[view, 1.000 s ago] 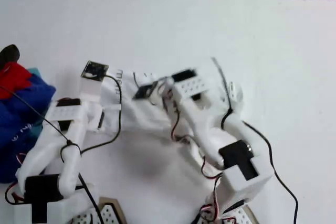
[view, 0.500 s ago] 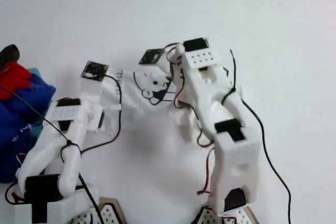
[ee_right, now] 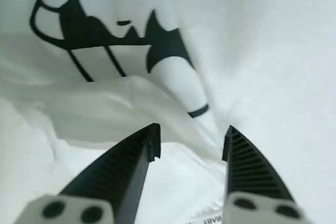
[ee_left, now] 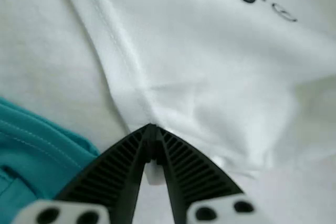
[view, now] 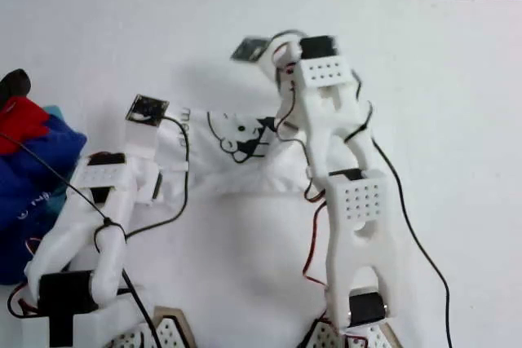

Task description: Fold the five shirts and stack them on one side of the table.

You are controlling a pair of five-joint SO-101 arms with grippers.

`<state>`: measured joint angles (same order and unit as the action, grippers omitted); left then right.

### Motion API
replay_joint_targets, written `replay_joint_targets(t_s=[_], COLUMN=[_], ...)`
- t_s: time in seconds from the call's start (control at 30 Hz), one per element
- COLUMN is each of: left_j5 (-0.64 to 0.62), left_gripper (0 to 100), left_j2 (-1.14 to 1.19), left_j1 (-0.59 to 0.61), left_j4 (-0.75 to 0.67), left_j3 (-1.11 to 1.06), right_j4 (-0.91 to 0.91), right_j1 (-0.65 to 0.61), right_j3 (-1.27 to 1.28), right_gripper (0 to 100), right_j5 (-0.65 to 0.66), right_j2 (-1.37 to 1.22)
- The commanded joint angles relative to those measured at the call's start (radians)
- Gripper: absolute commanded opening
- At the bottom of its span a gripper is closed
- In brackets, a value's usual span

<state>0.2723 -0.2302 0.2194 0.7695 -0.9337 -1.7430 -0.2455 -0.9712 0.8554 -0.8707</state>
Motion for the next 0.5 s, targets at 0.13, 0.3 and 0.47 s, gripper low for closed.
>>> replay_joint_targets(t_s=[0.13,0.3,0.47], left_j5=[-0.002,-0.002,-0.002], left_gripper=[3,3,3], left_j2=[-0.028,-0.028,-0.028], left_j1=[0.008,0.008,0.008], left_j4=[-0.012,-0.012,-0.012], left_j3=[-0.002,-0.002,-0.002], right_j4=[-0.024,-0.024,0.012], right_j1=[0.064,-0.001,-0.107], right_j3=[-0.031,0.23,0.566], right_gripper=[19.1,1.0,2.2], right_j5=[-0.091,-0.091,-0.094], right_j2=[0.139,0.332,0.489])
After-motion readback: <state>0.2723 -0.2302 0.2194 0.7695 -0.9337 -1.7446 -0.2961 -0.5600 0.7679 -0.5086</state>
